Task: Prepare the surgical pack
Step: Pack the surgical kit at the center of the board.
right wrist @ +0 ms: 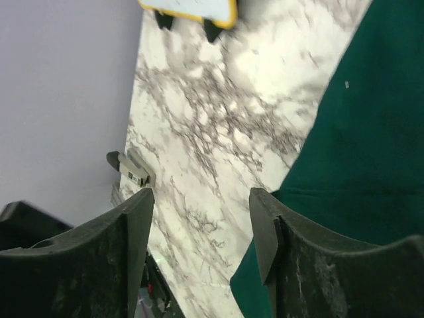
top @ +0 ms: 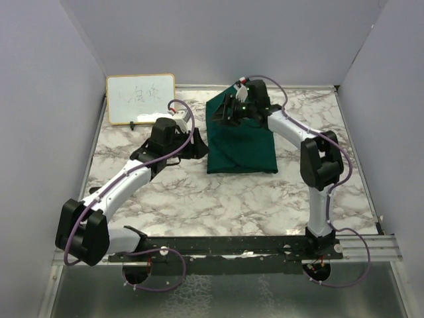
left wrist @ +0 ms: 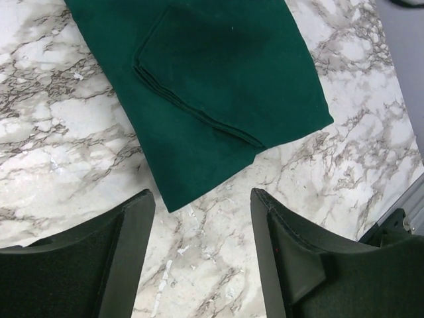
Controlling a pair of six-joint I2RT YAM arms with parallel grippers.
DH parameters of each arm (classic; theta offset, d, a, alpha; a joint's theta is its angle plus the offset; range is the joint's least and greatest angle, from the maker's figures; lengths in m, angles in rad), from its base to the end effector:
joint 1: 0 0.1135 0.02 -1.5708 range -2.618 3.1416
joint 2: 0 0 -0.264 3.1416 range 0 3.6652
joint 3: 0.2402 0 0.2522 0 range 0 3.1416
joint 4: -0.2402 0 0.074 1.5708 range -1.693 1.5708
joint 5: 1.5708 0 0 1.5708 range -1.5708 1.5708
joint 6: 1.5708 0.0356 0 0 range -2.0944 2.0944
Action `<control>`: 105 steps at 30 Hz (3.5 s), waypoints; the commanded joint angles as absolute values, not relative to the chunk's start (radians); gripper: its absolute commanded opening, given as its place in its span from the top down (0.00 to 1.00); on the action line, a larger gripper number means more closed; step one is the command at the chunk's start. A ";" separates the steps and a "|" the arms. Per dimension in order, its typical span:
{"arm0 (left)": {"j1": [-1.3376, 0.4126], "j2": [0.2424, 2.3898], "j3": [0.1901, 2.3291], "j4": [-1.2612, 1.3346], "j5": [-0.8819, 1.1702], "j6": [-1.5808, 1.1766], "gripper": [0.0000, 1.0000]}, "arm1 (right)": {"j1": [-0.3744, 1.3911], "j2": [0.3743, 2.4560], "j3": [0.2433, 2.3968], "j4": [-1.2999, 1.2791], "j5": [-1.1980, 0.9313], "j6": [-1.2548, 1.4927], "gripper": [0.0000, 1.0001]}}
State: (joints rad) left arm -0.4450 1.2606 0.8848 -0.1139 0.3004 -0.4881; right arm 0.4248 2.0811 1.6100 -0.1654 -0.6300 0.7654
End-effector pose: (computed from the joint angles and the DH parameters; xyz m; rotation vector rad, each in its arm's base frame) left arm 0.2524 -0.1320 0.2800 0.1488 2.1516 -0.8702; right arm 0.4261 0.2157 0.2251 0.0178 2.4055 1.3117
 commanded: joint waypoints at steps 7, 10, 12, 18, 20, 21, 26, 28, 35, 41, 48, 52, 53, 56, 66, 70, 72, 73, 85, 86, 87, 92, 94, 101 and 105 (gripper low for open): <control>-0.438 1.526 1.089 -0.087 0.356 -0.511 0.29 | 0.200 1.689 1.274 -0.142 -0.786 0.504 0.47; -0.431 1.677 1.200 -0.098 0.395 -0.513 0.29 | 0.101 1.603 1.089 -0.072 -0.846 0.477 0.55; -0.423 1.784 1.274 -0.116 0.431 -0.509 0.30 | 0.077 1.570 0.981 0.003 -0.928 0.475 0.56; -0.406 1.948 1.389 -0.152 0.440 -0.506 0.34 | 0.075 1.604 0.855 0.225 -1.132 0.554 0.56; -0.402 1.971 1.396 -0.153 0.447 -0.509 0.40 | 0.075 1.630 0.848 0.222 -1.139 0.553 0.62; -0.399 1.975 1.394 -0.149 0.443 -0.513 0.43 | 0.075 1.646 0.844 0.219 -1.142 0.556 0.66; -0.380 1.976 1.360 -0.126 0.436 -0.526 0.52 | 0.077 1.688 0.790 0.287 -1.121 0.566 0.74; -0.376 1.976 1.358 -0.124 0.434 -0.521 0.55 | 0.077 1.704 0.781 0.273 -1.101 0.549 0.75; -0.368 1.988 1.312 -0.107 0.451 -0.522 0.60 | 0.075 1.675 0.690 0.267 -1.021 0.532 0.75; -0.362 1.988 1.293 -0.100 0.467 -0.522 0.60 | 0.061 1.647 0.694 0.185 -0.960 0.564 0.75; -0.358 1.982 1.279 -0.102 0.477 -0.509 0.60 | 0.061 1.580 0.897 0.123 -0.952 0.584 0.64; -0.356 1.983 1.275 -0.094 0.493 -0.514 0.60 | 0.061 1.731 1.126 -0.038 -0.873 0.499 0.58; -0.357 1.983 1.273 -0.091 0.495 -0.515 0.60 | 0.061 1.767 1.177 -0.070 -0.840 0.480 0.56; -0.353 1.985 1.276 -0.090 0.501 -0.517 0.60 | 0.061 1.860 1.315 -0.108 -0.806 0.461 0.53; -0.336 2.007 1.281 -0.077 0.533 -0.533 0.59 | 0.139 2.135 1.587 -0.195 -0.917 0.391 0.54; -0.337 2.016 1.277 -0.073 0.546 -0.535 0.59 | 0.149 2.218 1.638 -0.196 -0.938 0.408 0.66; -0.336 2.016 1.275 -0.072 0.546 -0.535 0.59 | 0.149 2.278 1.696 -0.261 -0.935 0.397 0.69; -0.335 2.018 1.275 -0.073 0.547 -0.536 0.59 | 0.150 2.301 1.718 -0.285 -0.920 0.386 0.70; -0.322 2.030 1.274 -0.080 0.543 -0.536 0.58 | 0.150 2.451 1.855 -0.392 -0.792 0.341 0.71; -0.318 2.035 1.277 -0.085 0.546 -0.536 0.58 | 0.150 2.457 1.852 -0.393 -0.787 0.342 0.71; -0.313 2.038 1.278 -0.085 0.553 -0.539 0.58 | 0.150 2.461 1.846 -0.392 -0.786 0.340 0.71; -0.308 2.027 1.263 -0.061 0.566 -0.557 0.58 | 0.149 2.454 1.847 -0.404 -0.713 0.336 0.71; -0.308 2.022 1.255 -0.059 0.568 -0.559 0.59 | 0.149 2.456 1.907 -0.448 -0.714 0.327 0.71; -0.308 2.016 1.237 -0.043 0.578 -0.571 0.59 | 0.152 2.363 2.010 -0.512 -0.740 0.331 0.66; -0.308 2.016 1.239 -0.035 0.580 -0.576 0.59 | 0.134 2.279 1.895 -0.450 -0.838 0.354 0.61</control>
State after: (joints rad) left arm -0.3183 2.0094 1.2644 0.0071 0.5800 -0.5861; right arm 0.1539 2.3871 1.9862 -0.4778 -0.7464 0.3370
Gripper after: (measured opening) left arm 0.416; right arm 0.362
